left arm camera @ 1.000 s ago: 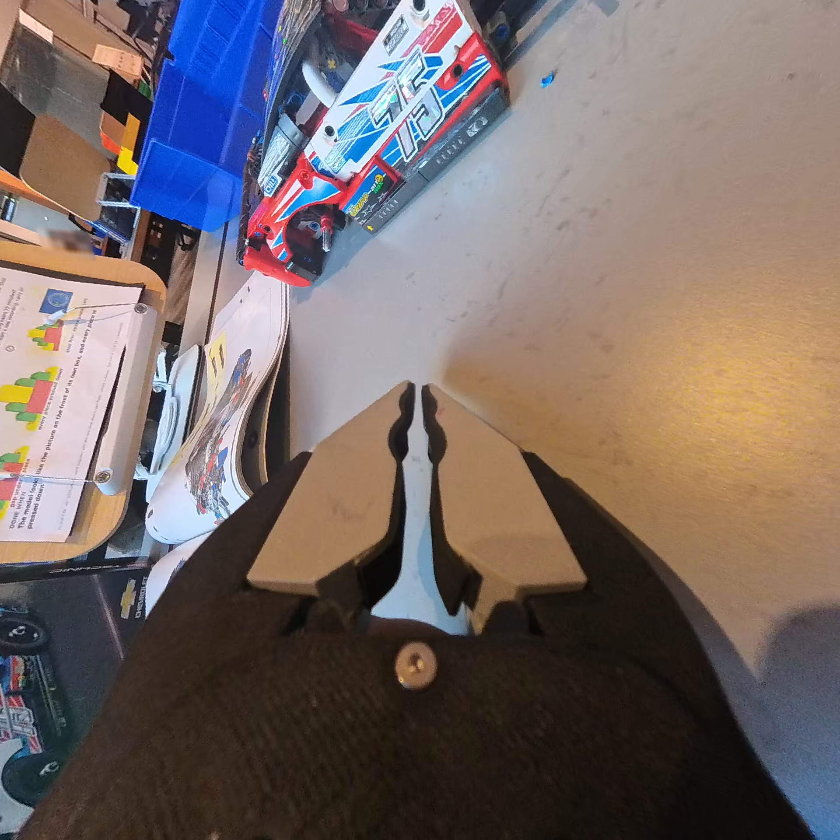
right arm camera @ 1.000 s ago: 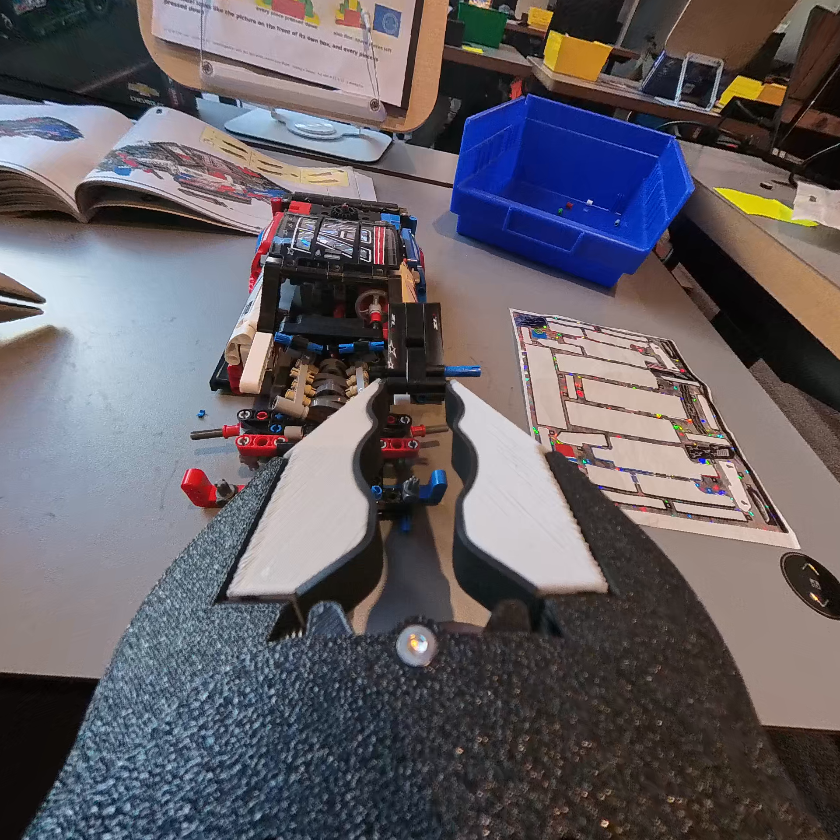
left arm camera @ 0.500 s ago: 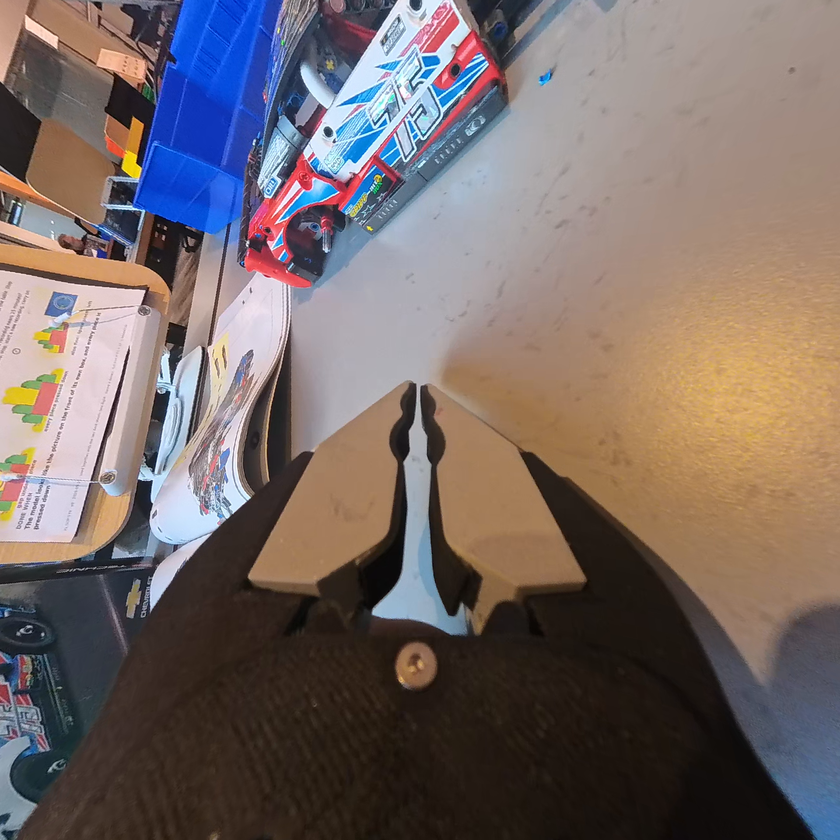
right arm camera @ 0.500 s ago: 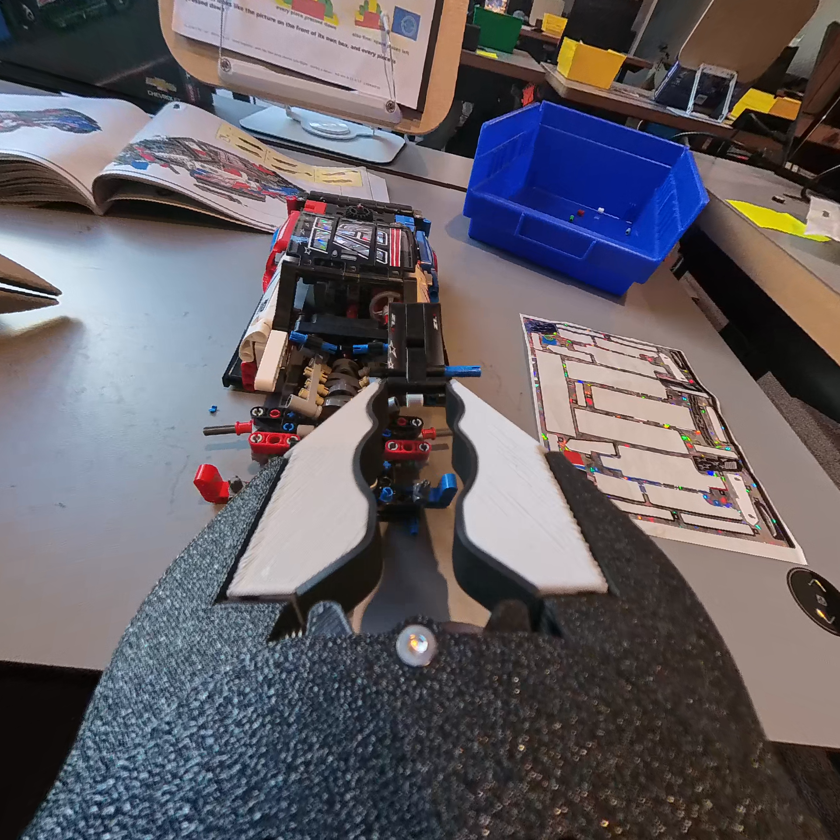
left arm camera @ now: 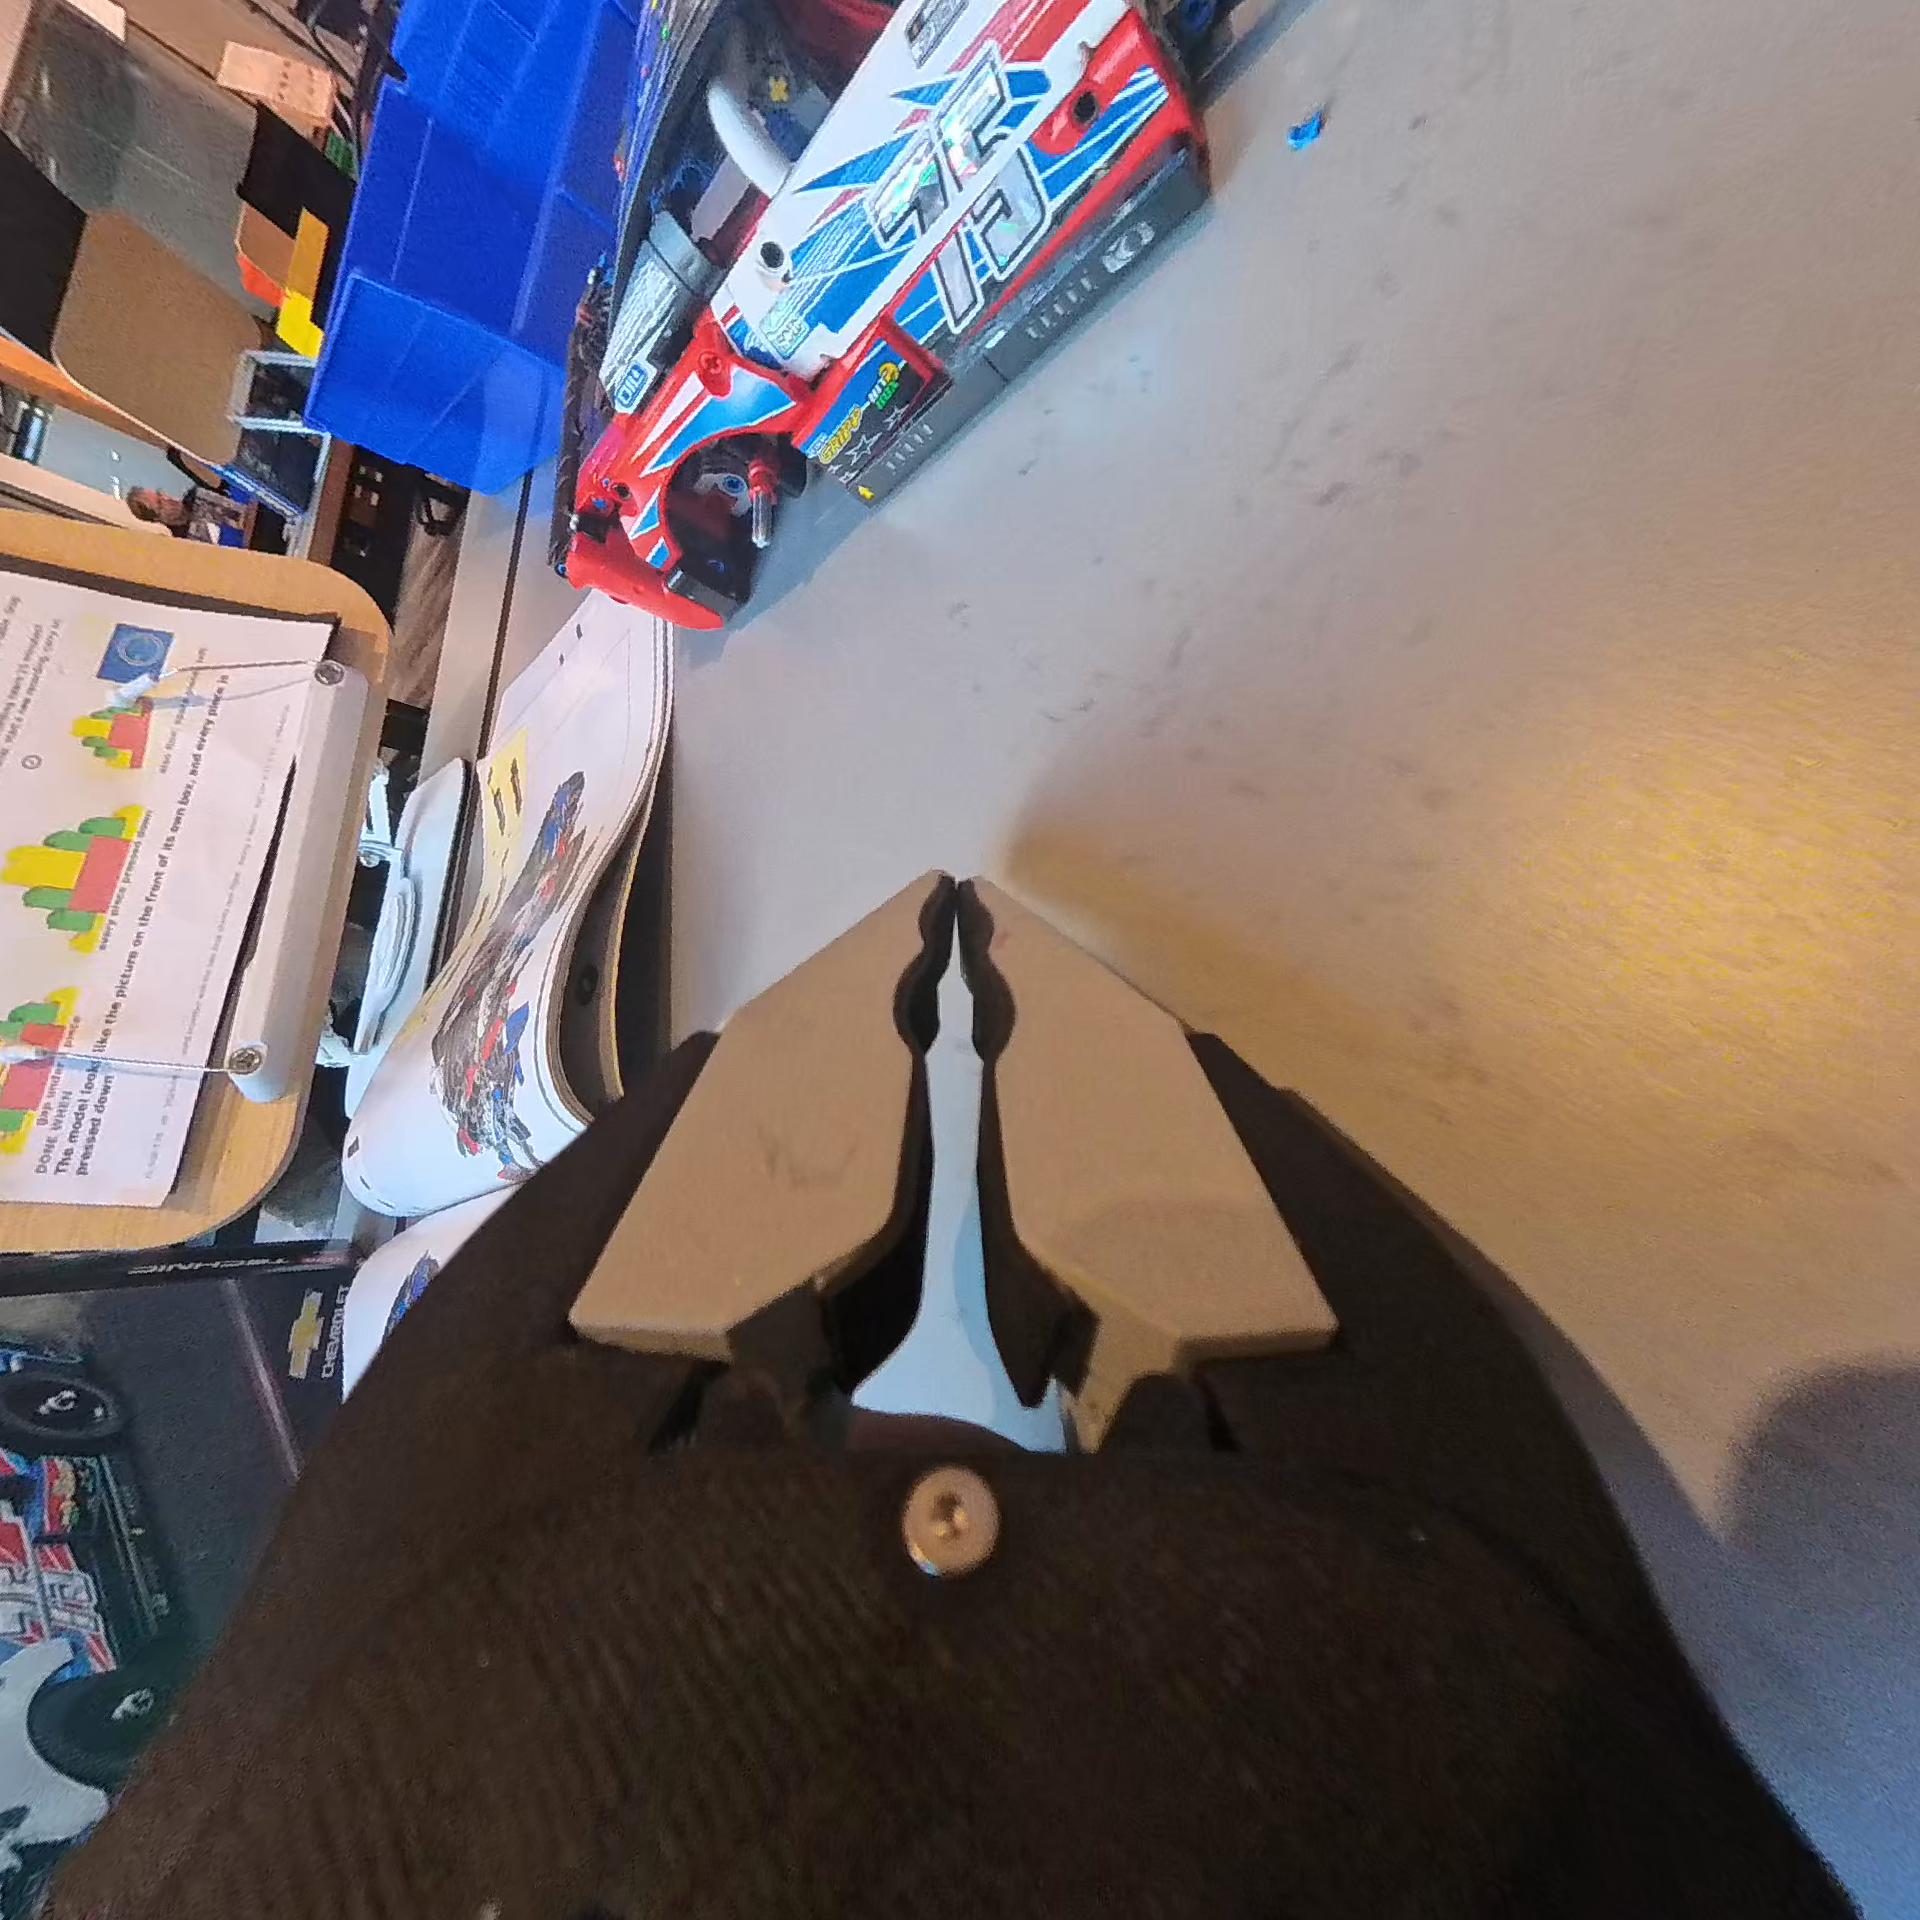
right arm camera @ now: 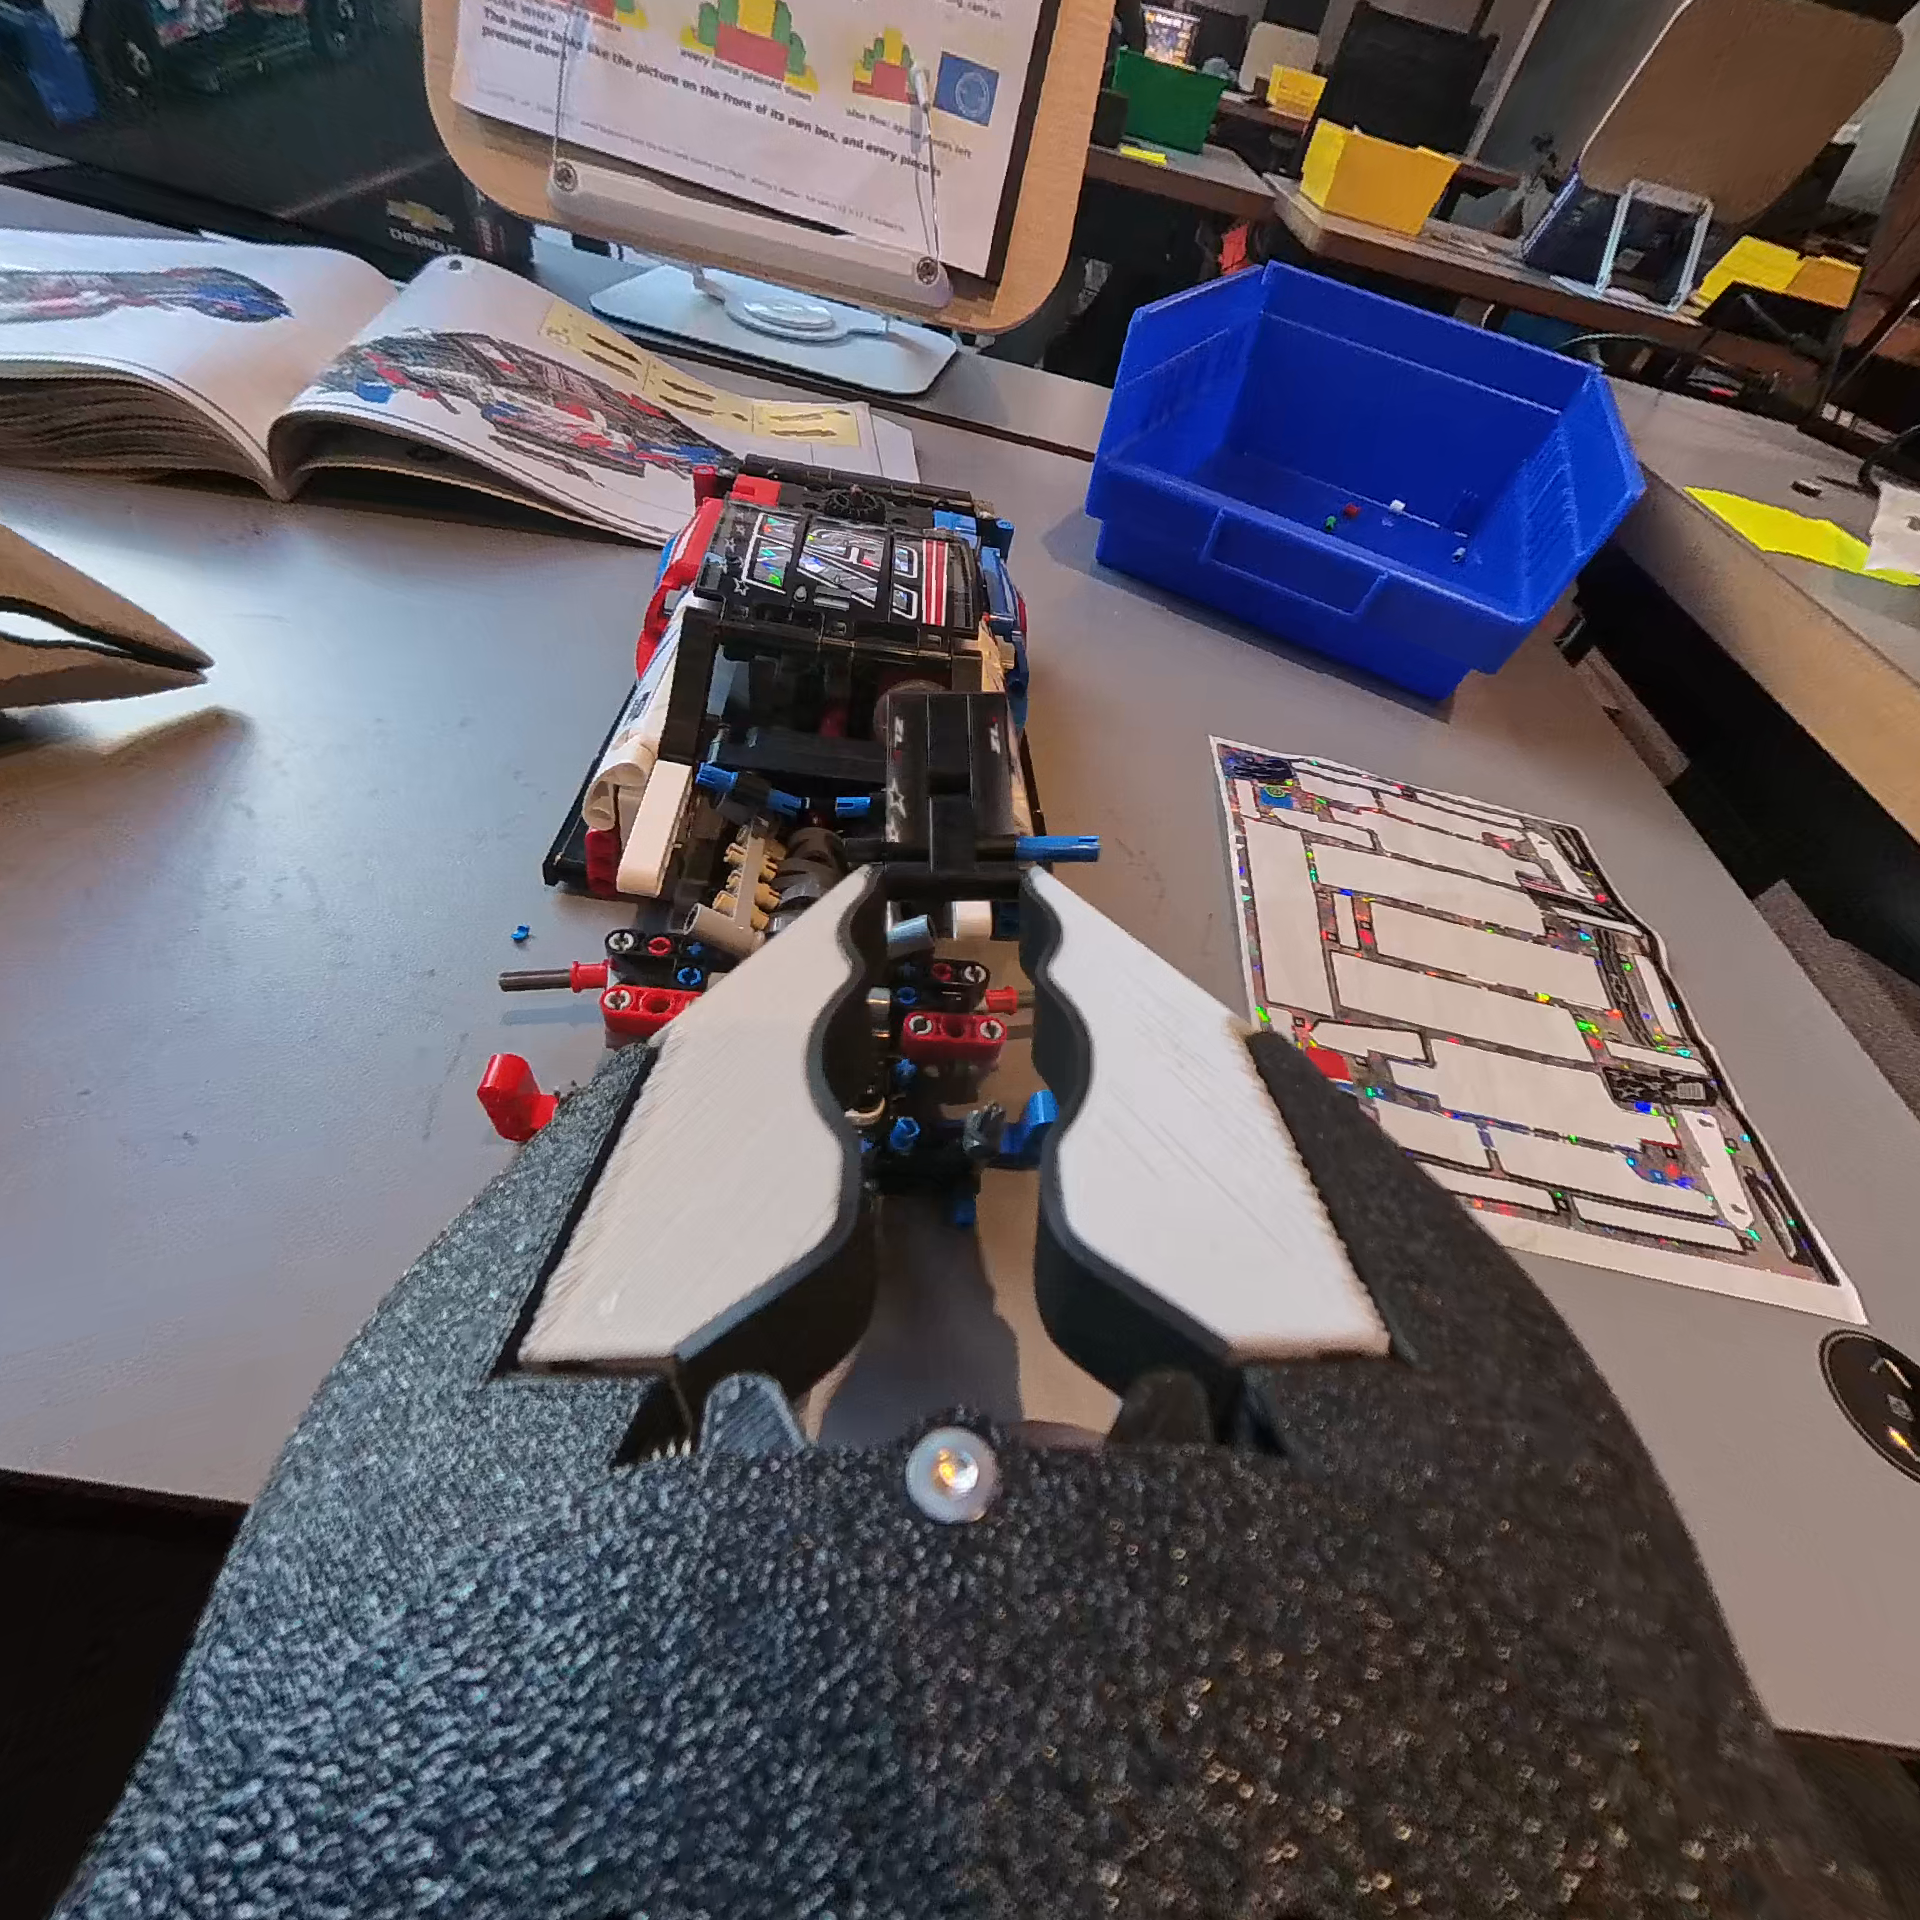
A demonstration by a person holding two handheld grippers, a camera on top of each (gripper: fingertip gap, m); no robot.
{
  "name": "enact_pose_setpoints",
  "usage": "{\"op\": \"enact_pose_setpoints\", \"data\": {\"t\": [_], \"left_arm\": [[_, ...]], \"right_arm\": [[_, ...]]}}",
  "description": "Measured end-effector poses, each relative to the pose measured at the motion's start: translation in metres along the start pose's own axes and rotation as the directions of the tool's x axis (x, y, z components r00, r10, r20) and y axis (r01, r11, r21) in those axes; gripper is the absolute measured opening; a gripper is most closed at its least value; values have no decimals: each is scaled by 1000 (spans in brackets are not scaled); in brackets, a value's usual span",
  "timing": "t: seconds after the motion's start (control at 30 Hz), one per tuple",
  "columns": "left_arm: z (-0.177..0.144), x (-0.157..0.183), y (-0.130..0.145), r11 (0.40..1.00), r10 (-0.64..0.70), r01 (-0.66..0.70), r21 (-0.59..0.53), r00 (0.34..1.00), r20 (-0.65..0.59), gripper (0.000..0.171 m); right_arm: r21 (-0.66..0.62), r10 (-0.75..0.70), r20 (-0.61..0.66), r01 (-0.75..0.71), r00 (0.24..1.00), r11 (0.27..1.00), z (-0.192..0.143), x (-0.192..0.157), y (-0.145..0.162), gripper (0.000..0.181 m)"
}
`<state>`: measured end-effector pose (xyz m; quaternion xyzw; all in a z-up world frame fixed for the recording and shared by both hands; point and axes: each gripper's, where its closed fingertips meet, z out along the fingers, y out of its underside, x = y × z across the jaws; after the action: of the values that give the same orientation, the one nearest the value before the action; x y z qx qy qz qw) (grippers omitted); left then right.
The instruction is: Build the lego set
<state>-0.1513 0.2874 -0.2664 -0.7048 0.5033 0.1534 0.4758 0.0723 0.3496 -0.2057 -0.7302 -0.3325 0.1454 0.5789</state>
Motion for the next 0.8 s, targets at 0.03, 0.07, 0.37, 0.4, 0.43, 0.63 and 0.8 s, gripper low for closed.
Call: {"op": "enact_pose_setpoints", "data": {"t": [0.03, 0.07, 0.37, 0.4, 0.43, 0.63, 0.8], "left_arm": [[0, 0, 0, 1000, 0, 0, -2, 1000, 2, 0], [0, -1, 1, 1000, 0, 0, -3, 1000, 5, 0], [1, -1, 1, 1000, -2, 2, -7, 1000, 9, 0], [1, -2, 1, 1000, -3, 3, -8, 1000, 9, 0], [1, -2, 1, 1000, -4, 4, -9, 1000, 9, 0], [3, -5, 3, 1000, -9, 9, -21, 1000, 21, 0], [4, -6, 5, 1000, -7, 8, -28, 999, 32, 0]], "right_arm": [[0, 2, 5, -2, 1000, 1000, 0, -1, 0, 25], [-1, 3, 10, -3, 1000, 1000, 0, -2, 0, 24], [-28, -40, 28, 40, 999, 999, 0, -12, 4, 24], [-43, -51, 27, 52, 998, 998, 0, -13, 6, 24], [-60, -63, 25, 65, 998, 996, 1, -14, 9, 24], [-99, -145, 35, 147, 989, 984, -1, -26, 15, 24], [-132, -158, 32, 160, 987, 978, 1, -28, 21, 25]]}}
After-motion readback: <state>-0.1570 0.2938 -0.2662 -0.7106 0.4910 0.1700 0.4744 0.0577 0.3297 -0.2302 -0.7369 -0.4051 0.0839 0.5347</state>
